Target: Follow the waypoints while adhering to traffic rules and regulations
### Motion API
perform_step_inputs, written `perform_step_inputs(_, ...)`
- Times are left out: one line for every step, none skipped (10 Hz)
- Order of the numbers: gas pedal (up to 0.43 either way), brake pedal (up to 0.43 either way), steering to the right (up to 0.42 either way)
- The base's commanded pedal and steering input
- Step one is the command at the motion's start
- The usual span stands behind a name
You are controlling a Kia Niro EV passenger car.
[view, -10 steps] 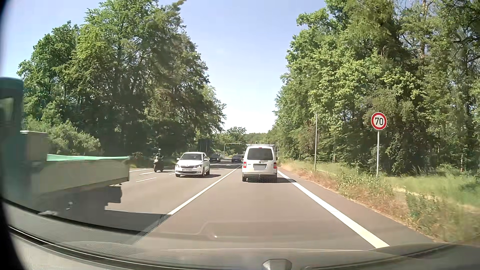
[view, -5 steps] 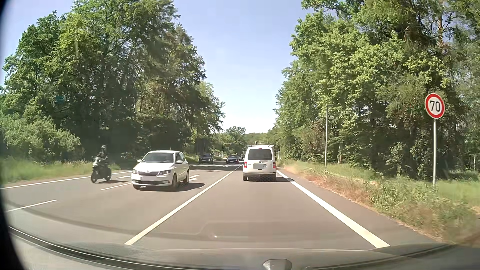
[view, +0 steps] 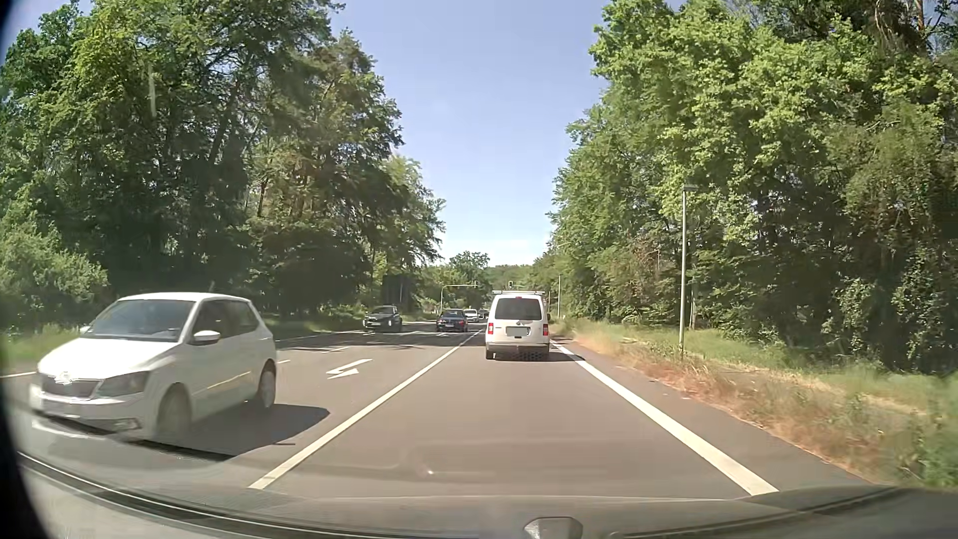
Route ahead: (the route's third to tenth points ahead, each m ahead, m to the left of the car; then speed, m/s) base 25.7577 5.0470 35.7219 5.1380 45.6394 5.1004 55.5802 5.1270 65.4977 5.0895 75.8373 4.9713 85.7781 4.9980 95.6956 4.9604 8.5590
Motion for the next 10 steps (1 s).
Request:
perform_step_inputs(0.28, 0.03, 0.003)
perform_step_inputs(0.28, 0.03, 0.003)
perform_step_inputs(0.28, 0.03, 0.003)
perform_step_inputs(0.28, 0.03, 0.002)
perform_step_inputs(0.28, 0.03, 0.002)
perform_step_inputs(0.28, 0.03, 0.001)
perform_step_inputs(0.28, 0.03, 0.001)
perform_step_inputs(0.268, 0.03, 0.002)
perform_step_inputs(0.268, 0.03, 0.002)
perform_step_inputs(0.268, 0.03, 0.002)
